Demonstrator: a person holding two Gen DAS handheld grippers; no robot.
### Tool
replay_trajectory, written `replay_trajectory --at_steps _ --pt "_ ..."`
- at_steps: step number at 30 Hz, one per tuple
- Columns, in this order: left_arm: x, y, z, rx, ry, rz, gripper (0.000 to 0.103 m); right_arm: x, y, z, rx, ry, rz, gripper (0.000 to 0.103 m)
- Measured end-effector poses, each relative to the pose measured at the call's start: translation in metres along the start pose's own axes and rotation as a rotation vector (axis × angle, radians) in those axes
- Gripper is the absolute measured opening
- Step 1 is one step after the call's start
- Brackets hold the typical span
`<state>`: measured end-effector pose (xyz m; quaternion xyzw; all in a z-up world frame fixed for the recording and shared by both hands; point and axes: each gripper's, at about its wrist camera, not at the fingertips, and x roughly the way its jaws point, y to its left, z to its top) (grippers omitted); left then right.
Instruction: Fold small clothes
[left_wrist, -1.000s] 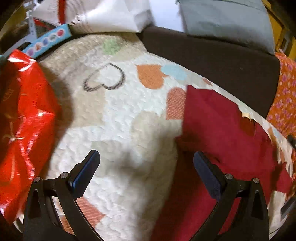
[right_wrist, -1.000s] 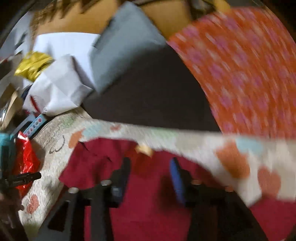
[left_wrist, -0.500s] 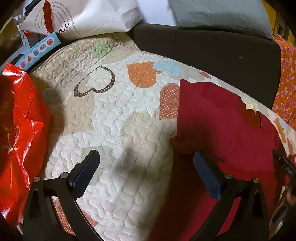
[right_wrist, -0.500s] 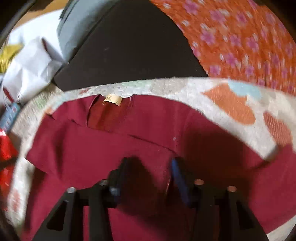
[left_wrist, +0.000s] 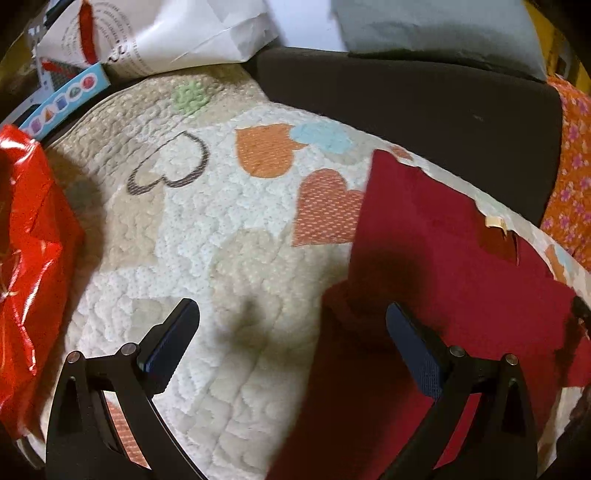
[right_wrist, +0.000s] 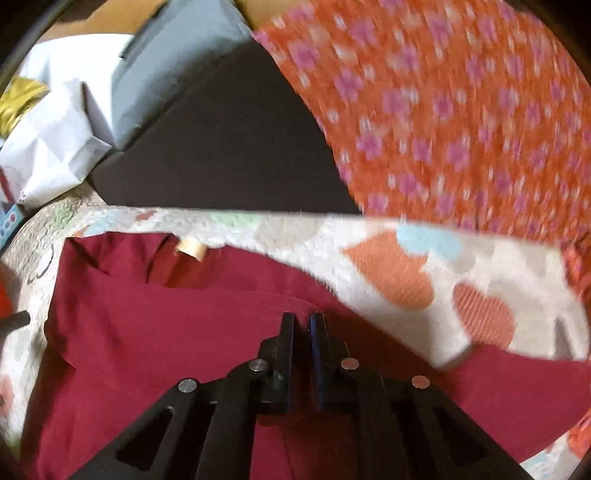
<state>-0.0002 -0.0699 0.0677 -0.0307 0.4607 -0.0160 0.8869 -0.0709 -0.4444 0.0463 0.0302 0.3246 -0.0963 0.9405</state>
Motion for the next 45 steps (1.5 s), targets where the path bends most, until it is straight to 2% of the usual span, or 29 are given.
replay_trajectory --at_steps 1,3,4,6,8,12,15,17,20,23,25,26,28,30,32,33,37,40,43,45 --pt "0.002 -0.006 -0.001 0.015 -0.001 -0.011 0.102 0.009 -0.005 -0.002 0.020 0.034 -0.030 0.009" --pt "0.007 -0.013 -0.002 0.034 0.001 -0.019 0.102 0.021 -0.013 -0.006 0.062 0.119 -0.084 0.018" --pt "0.010 -0.018 -0.002 0.049 0.007 -0.019 0.102 0.022 -0.016 -0.008 0.088 0.141 -0.086 0.018" --pt "0.019 -0.026 -0.002 0.086 0.015 0.005 0.102 0.008 -0.015 -0.008 0.123 0.091 -0.039 0.018" --pt "0.028 -0.030 0.000 0.109 0.013 0.047 0.102 -0.004 -0.001 -0.005 0.088 0.047 0.010 0.018" --pt "0.049 -0.023 0.003 0.075 0.055 0.072 0.102 0.015 0.036 -0.001 -0.004 0.086 0.085 0.018" --pt "0.059 -0.018 0.008 0.059 0.071 0.062 0.102 0.045 0.034 0.000 0.021 0.122 0.016 0.018" --pt "0.064 -0.017 0.013 0.052 0.071 0.054 0.102 0.054 0.023 0.001 0.080 0.099 0.059 0.017" --pt "0.066 -0.010 0.017 0.018 0.081 0.047 0.102 0.042 0.008 0.007 0.175 0.129 0.107 0.018" --pt "0.061 -0.006 0.020 -0.020 0.059 0.047 0.102 0.016 0.005 -0.001 0.147 0.093 0.052 0.020" --pt "0.064 -0.008 0.020 0.000 0.058 0.068 0.102 0.015 0.002 -0.017 0.141 0.111 0.024 0.022" --pt "0.067 -0.009 0.018 0.003 0.070 0.067 0.102 0.020 0.000 -0.026 0.139 0.128 0.029 0.022" --pt "0.070 -0.010 0.015 -0.007 0.088 0.058 0.102 0.017 0.001 -0.033 0.122 0.076 0.039 0.022" --pt "0.066 -0.011 0.014 -0.002 0.095 0.055 0.102 0.009 -0.003 -0.030 0.152 0.098 0.064 0.022" --pt "0.060 -0.013 0.013 0.018 0.093 0.058 0.102 -0.006 -0.019 -0.033 0.237 0.080 0.126 0.024" --pt "0.056 -0.014 0.012 0.025 0.084 0.061 0.102 -0.017 -0.032 -0.036 0.278 0.060 0.118 0.026" --pt "0.040 -0.012 0.014 -0.011 0.055 0.020 0.102 -0.056 -0.104 -0.068 0.440 0.010 -0.035 0.034" --pt "0.031 -0.012 0.014 -0.030 0.041 -0.026 0.102 -0.066 -0.172 -0.102 0.638 0.038 -0.142 0.036" --pt "0.029 -0.018 0.014 -0.018 0.033 -0.047 0.102 -0.071 -0.228 -0.130 0.818 0.041 -0.189 0.036" --pt "0.030 -0.021 0.014 -0.010 0.037 -0.056 0.102 -0.071 -0.249 -0.139 0.873 0.029 -0.209 0.036"
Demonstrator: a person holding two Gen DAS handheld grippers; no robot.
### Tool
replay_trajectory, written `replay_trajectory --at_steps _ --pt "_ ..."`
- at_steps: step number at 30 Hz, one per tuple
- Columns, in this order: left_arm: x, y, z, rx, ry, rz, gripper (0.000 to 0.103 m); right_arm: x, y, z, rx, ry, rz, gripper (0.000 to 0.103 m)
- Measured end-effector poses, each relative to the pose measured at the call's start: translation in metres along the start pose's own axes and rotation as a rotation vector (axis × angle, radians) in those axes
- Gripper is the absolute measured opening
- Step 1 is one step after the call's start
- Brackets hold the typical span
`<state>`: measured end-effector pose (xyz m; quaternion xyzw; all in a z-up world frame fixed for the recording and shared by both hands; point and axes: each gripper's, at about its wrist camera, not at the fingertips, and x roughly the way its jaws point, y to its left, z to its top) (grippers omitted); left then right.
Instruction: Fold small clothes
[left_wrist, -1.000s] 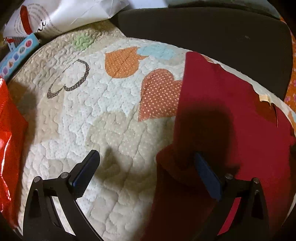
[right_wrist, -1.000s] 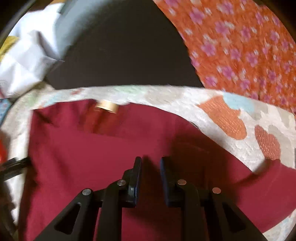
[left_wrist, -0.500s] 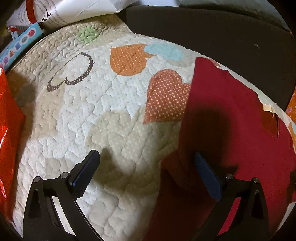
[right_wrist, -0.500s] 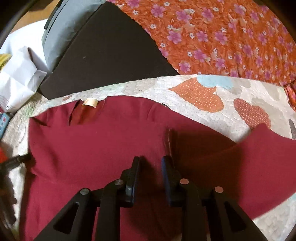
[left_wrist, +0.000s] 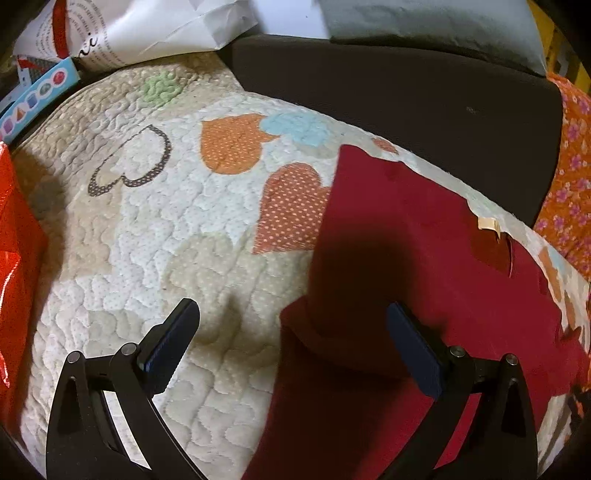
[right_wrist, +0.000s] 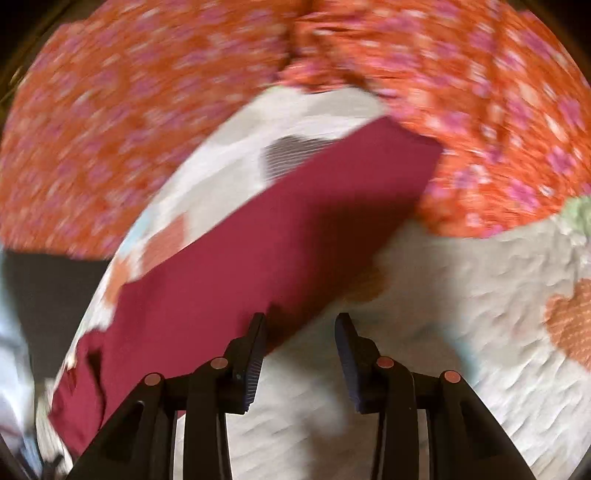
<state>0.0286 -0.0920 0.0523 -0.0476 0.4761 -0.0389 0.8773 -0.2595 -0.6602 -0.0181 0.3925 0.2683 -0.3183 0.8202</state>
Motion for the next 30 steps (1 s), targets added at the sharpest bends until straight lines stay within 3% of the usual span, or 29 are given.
replay_trajectory --at_steps 12,16,21,27,28,30 --pt "-0.013 -0.027 -0.006 0.035 -0.018 -0.197 0.102 0.008 0.018 0.005 -0.034 -0.008 0.025 0.039" --pt "-0.016 -0.042 -0.011 0.039 0.032 -0.301 0.102 -0.001 0.007 0.007 0.002 -0.018 0.027 0.039" --pt "-0.036 -0.084 -0.025 0.132 0.069 -0.387 0.102 0.000 -0.018 0.018 0.049 -0.036 0.028 0.039" --pt "-0.052 -0.143 -0.047 0.277 0.087 -0.480 0.102 0.017 -0.035 0.042 0.081 -0.051 0.086 0.043" --pt "-0.051 -0.151 -0.051 0.297 0.095 -0.485 0.102 0.019 -0.034 0.046 0.078 -0.052 0.104 0.040" --pt "-0.046 -0.165 -0.058 0.335 0.096 -0.477 0.102 0.021 -0.030 0.050 0.055 -0.054 0.138 0.008"
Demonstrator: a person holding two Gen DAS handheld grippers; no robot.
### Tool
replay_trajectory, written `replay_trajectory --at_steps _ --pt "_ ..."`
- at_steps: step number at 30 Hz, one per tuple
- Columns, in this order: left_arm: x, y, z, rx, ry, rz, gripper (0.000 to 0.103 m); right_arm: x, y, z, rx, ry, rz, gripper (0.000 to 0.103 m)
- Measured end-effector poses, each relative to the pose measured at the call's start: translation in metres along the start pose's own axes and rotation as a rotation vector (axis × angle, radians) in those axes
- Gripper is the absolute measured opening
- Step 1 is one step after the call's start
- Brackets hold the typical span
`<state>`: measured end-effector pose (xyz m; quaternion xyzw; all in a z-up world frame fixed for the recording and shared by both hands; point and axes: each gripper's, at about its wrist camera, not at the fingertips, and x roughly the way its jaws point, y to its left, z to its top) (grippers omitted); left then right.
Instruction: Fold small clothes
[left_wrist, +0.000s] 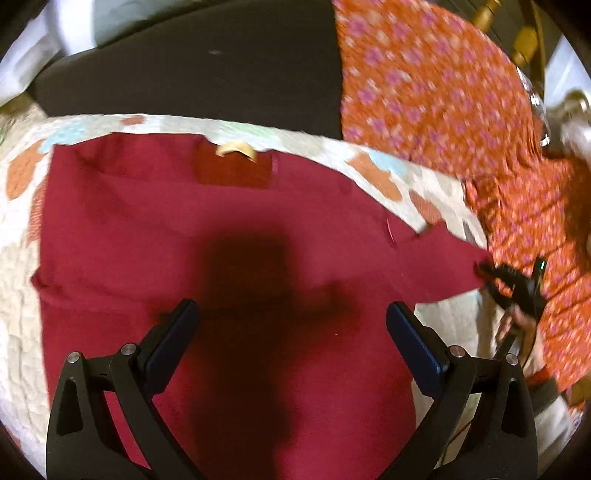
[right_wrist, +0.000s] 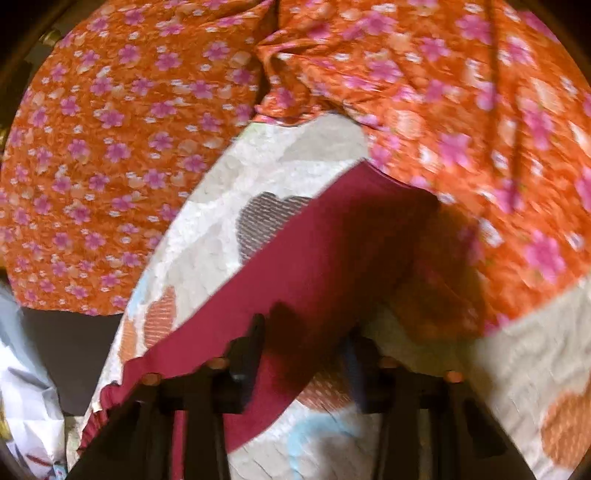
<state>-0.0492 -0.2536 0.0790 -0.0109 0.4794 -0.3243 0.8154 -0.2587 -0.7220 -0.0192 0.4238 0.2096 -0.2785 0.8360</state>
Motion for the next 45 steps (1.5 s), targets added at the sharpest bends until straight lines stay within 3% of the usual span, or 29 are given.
replay_trajectory --at_steps 3,8,11,14,18,20,22,27,40,43,45 --pt "0.014 -0.005 -0.002 -0.001 0.033 0.008 0.102 -0.014 0.017 -0.001 -0.066 -0.025 0.080 0.007" --pt "0.010 0.010 0.001 -0.052 0.045 -0.013 0.102 -0.067 0.090 -0.017 -0.285 -0.064 0.320 0.006" --pt "-0.005 0.029 0.010 -0.130 0.001 -0.031 0.102 -0.085 0.163 -0.053 -0.458 -0.026 0.462 0.006" --pt "-0.021 0.051 0.017 -0.202 -0.061 -0.022 0.102 -0.080 0.221 -0.100 -0.598 0.031 0.543 0.006" --pt "-0.026 0.078 0.020 -0.275 -0.087 0.008 0.102 -0.038 0.288 -0.186 -0.837 0.122 0.488 0.007" --pt "-0.025 0.089 0.021 -0.309 -0.086 0.012 0.102 -0.011 0.304 -0.223 -0.940 0.243 0.419 0.007" --pt "-0.023 0.094 0.020 -0.331 -0.078 0.005 0.102 0.004 0.304 -0.241 -0.963 0.318 0.375 0.009" --pt "-0.018 0.091 0.019 -0.326 -0.070 -0.012 0.102 -0.014 0.286 -0.228 -0.914 0.316 0.422 0.030" --pt "0.018 0.075 0.005 -0.310 0.031 -0.073 0.102 -0.047 0.219 -0.169 -0.702 0.301 0.380 0.034" --pt "0.030 0.070 0.002 -0.305 0.047 -0.119 0.088 -0.048 0.205 -0.165 -0.645 0.308 0.388 0.036" --pt "0.036 0.069 0.002 -0.295 0.052 -0.112 0.082 -0.049 0.201 -0.167 -0.640 0.315 0.391 0.036"
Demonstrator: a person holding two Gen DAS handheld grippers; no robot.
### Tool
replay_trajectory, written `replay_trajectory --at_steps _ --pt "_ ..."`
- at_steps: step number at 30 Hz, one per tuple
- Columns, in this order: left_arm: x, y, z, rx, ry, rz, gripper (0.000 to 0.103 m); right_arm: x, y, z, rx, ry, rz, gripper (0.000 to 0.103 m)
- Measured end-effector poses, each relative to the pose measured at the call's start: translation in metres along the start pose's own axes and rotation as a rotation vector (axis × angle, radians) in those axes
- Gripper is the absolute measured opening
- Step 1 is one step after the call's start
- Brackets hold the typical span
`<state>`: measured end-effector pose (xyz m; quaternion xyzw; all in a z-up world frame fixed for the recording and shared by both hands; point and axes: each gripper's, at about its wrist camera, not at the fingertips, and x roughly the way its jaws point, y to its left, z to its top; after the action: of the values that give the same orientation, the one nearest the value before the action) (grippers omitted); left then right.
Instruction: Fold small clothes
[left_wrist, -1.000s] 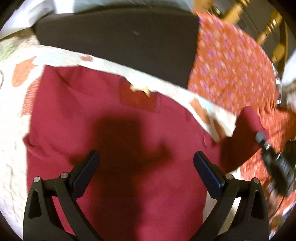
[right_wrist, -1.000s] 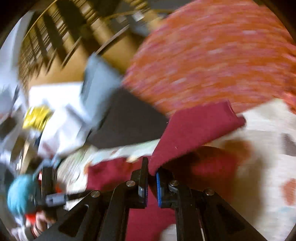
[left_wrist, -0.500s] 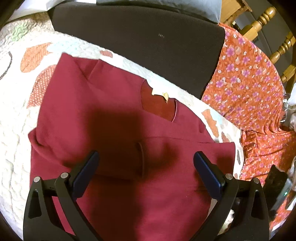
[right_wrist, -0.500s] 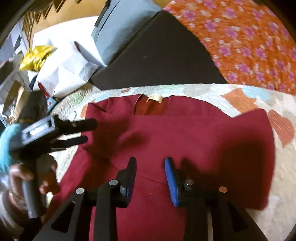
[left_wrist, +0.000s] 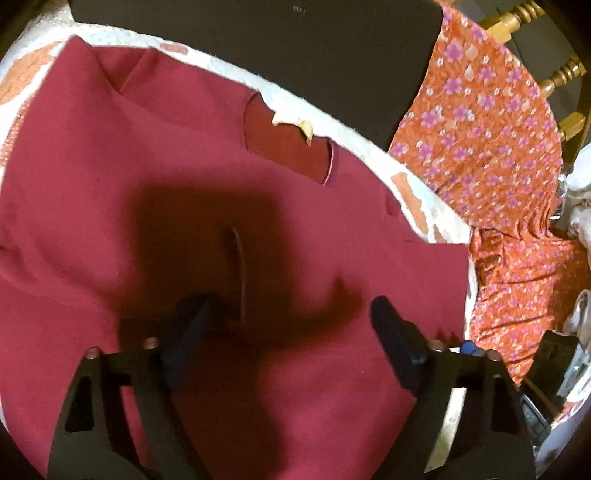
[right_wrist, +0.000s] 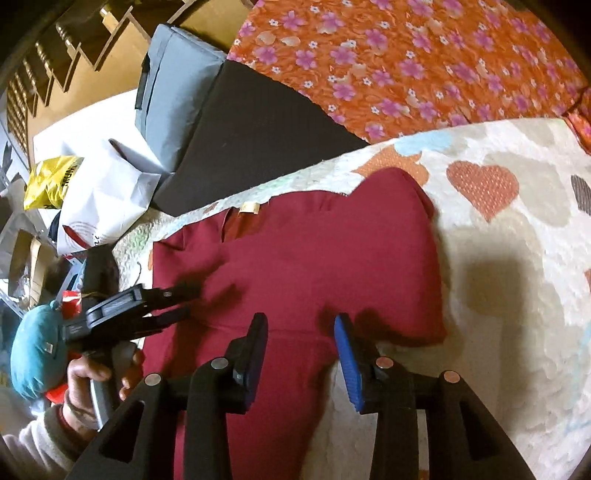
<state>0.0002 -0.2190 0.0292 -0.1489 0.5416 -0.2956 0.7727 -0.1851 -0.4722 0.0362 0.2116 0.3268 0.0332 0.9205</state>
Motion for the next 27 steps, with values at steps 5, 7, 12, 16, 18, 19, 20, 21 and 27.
replay_trajectory --at_steps 5,7,12,16,18,19,20,21,27 --pt "0.001 0.003 0.003 0.011 -0.004 0.016 0.019 -0.004 0.001 -0.002 0.006 -0.010 -0.005 0.036" --pt "-0.004 0.004 0.005 -0.002 -0.011 -0.013 0.015 -0.008 0.001 -0.001 0.015 -0.026 -0.010 0.036" --pt "-0.037 -0.007 0.014 0.025 -0.113 -0.032 0.013 -0.015 0.005 0.005 0.018 -0.047 -0.017 0.037" --pt "-0.067 0.002 0.029 0.000 -0.200 -0.011 0.013 -0.015 0.011 0.014 0.001 -0.059 -0.039 0.036" --pt "-0.076 0.010 0.035 -0.012 -0.230 0.022 0.013 -0.012 0.014 0.021 -0.012 -0.063 -0.069 0.037" --pt "-0.080 0.016 0.037 -0.022 -0.235 0.044 0.013 -0.008 0.016 0.024 -0.022 -0.062 -0.085 0.037" --pt "-0.081 0.022 0.038 -0.034 -0.232 0.077 0.013 -0.004 0.019 0.027 -0.032 -0.059 -0.099 0.037" --pt "-0.081 0.027 0.038 -0.041 -0.226 0.104 0.013 0.002 0.022 0.031 -0.045 -0.050 -0.114 0.036" --pt "-0.079 0.055 0.040 -0.054 -0.231 0.258 0.013 0.052 0.034 0.043 -0.110 0.032 -0.166 0.036"
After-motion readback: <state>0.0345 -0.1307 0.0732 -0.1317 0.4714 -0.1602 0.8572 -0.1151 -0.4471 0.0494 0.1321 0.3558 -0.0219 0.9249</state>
